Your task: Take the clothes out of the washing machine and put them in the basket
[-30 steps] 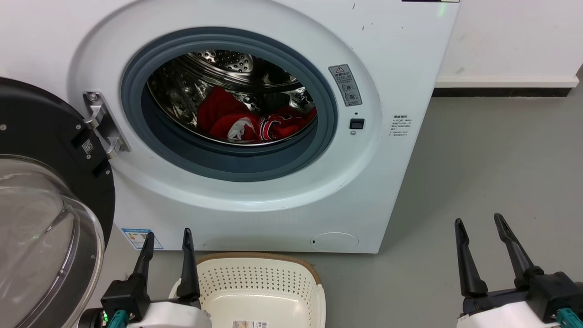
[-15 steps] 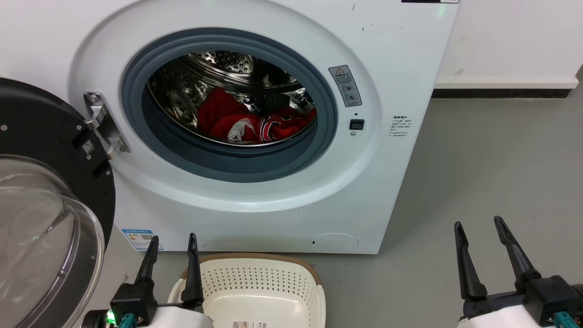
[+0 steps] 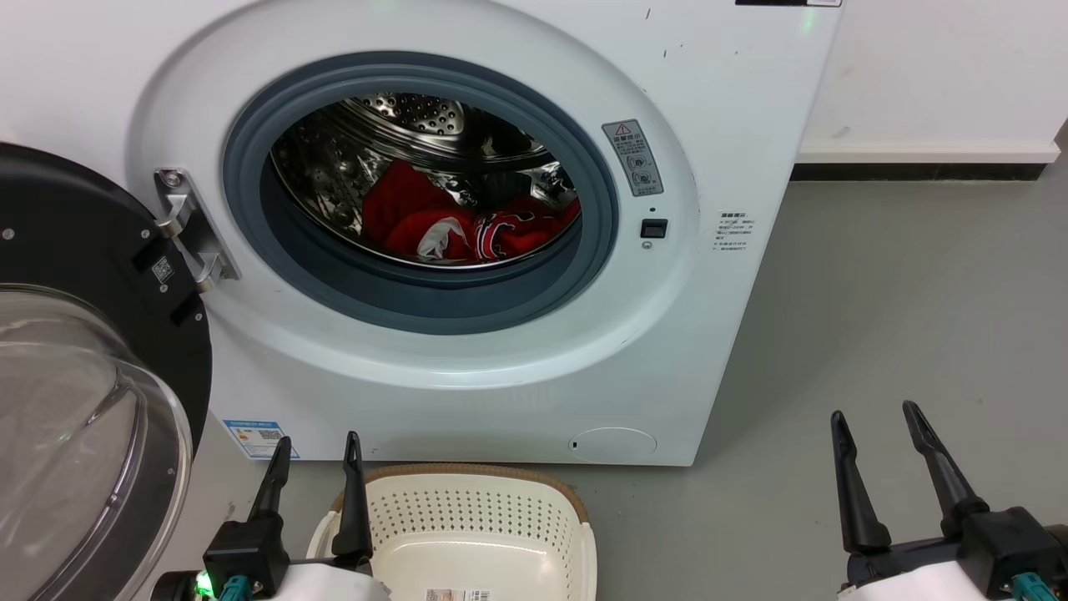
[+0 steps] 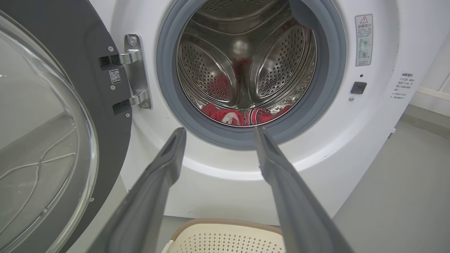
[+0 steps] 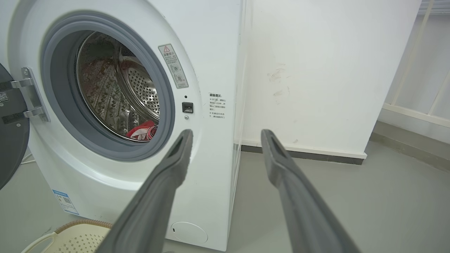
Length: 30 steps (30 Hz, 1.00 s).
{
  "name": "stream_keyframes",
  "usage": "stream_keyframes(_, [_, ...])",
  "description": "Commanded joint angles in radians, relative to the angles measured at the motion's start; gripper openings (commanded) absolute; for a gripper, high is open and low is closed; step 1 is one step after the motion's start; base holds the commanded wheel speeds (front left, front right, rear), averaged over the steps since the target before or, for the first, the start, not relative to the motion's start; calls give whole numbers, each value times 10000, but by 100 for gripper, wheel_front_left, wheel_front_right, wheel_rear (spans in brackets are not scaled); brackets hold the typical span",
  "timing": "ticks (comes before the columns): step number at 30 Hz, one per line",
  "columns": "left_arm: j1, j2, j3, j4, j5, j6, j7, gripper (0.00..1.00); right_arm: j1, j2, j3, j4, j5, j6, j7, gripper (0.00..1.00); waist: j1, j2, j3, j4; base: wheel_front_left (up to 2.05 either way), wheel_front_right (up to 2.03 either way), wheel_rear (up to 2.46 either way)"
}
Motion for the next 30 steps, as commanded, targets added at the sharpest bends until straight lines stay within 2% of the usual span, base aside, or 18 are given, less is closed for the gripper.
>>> stream_keyframes(1, [92, 3, 4, 12, -9, 19, -28, 100, 123, 13, 8, 2, 18, -3, -21, 100, 0, 0, 3, -1, 0, 0, 0])
stream_keyframes(7, [-143, 1, -25, 105, 62, -6, -28, 100, 37, 13, 12, -22, 64, -3, -21, 100, 0, 0, 64, -31, 0, 0, 0])
stream_keyframes(16, [-1513, 64, 69, 1069, 502, -567, -28, 100, -271, 13, 144, -128, 0, -3, -21, 100, 0, 0, 543, -311, 0, 0, 0])
stream_keyframes(23, [-3954, 482, -23, 3143, 684, -1109, -28, 100, -764, 16, 281, -240, -29, -3, -21, 100, 0, 0, 1610, -734, 0, 0, 0])
stream_keyframes(30, [-7015, 1087, -230, 5785, 793, -1382, 54, 100, -1560, 14, 363, -378, 134, -5, -21, 100, 0, 0, 3049, -1288, 0, 0, 0])
